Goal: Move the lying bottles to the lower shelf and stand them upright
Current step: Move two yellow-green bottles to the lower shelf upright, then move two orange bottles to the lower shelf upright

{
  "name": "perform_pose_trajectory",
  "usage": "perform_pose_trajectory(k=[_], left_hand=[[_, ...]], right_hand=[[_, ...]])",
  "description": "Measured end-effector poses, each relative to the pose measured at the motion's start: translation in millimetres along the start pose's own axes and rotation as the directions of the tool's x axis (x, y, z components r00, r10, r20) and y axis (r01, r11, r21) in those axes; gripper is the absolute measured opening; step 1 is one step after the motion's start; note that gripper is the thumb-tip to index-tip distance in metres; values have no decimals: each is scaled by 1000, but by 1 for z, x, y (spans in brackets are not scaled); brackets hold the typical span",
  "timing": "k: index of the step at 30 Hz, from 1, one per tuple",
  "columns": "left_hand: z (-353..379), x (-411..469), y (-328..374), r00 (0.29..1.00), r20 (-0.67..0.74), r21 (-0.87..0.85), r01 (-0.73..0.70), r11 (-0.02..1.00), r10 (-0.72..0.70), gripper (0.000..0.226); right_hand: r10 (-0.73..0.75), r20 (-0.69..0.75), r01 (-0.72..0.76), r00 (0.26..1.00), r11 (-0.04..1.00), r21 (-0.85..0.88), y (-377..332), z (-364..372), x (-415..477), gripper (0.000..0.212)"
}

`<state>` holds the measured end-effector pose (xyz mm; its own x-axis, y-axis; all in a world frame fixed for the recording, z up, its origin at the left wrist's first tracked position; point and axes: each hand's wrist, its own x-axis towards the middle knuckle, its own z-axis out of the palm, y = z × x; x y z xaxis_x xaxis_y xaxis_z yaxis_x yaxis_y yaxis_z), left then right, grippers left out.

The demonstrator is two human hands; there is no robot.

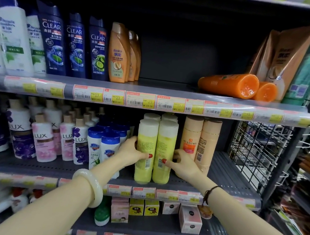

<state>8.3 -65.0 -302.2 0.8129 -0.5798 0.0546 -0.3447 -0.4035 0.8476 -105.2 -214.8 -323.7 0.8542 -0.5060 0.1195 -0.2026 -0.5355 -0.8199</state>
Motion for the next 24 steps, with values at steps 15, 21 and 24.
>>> perform_pose_trajectory(k=[15, 21, 24], left_hand=[[-44, -36, 96, 896, 440, 503, -188, 844, -63, 54], [-52, -41, 159, 857, 515, 500, -303, 811, 3, 52], [-55, -40, 193, 847, 528, 487, -362, 795, 62, 49]], right_hand=[[172, 312, 24, 934, 843, -537, -94, -83, -54, 37], [182, 302, 39, 936, 799, -600, -140, -136, -67, 47], [180, 267, 18, 947, 798, -603, -166, -162, -71, 39]])
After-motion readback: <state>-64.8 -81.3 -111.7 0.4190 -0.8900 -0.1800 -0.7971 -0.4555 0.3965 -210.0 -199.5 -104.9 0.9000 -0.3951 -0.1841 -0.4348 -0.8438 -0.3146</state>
